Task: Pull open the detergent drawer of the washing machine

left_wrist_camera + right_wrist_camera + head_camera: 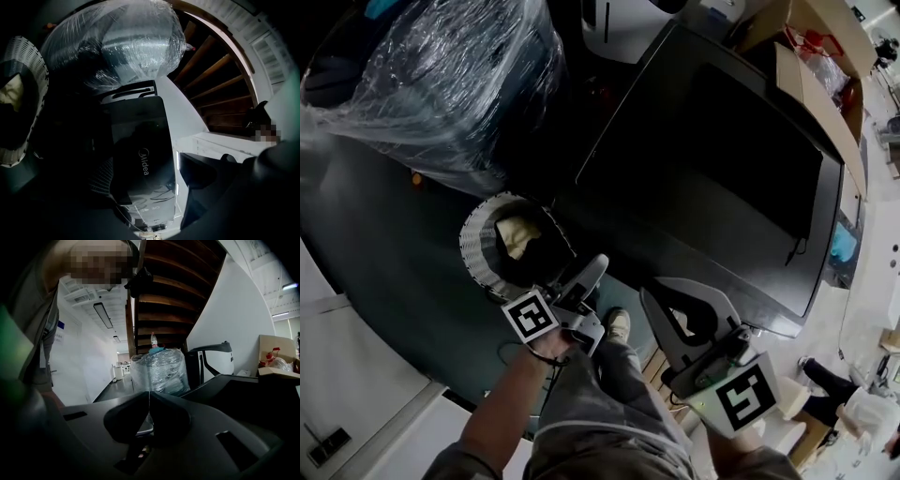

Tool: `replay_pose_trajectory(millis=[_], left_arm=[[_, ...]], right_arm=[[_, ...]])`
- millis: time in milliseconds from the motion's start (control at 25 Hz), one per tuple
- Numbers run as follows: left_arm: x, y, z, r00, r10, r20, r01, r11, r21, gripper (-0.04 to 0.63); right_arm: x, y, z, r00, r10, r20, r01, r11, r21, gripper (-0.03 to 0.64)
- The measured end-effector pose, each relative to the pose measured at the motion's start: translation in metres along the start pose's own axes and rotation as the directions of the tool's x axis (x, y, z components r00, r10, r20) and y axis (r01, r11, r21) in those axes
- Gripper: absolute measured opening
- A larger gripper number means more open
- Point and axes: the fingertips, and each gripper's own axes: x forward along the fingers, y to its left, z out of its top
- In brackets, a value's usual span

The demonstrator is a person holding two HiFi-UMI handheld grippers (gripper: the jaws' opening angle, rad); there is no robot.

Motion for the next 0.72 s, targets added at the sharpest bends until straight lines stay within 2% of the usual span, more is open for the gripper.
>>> replay_pose_trajectory(millis=[200, 720], left_arm=[[0.011, -0.001, 0.002, 0.998, -0.056, 0.013, 0.056, 0.998, -0.015, 0.44], [0.024, -0.001, 0.004, 0.991, -0.12, 0.052, 0.123, 0.991, -0.053, 0.439]], right_arm=[[0.005, 0.0, -0.009, 1.0, 0.015, -0.008, -0.015, 1.0, 0.01, 0.032], [0.012, -0.003, -0.018, 1.0, 0.022, 0.0, -0.022, 1.0, 0.01, 0.032]])
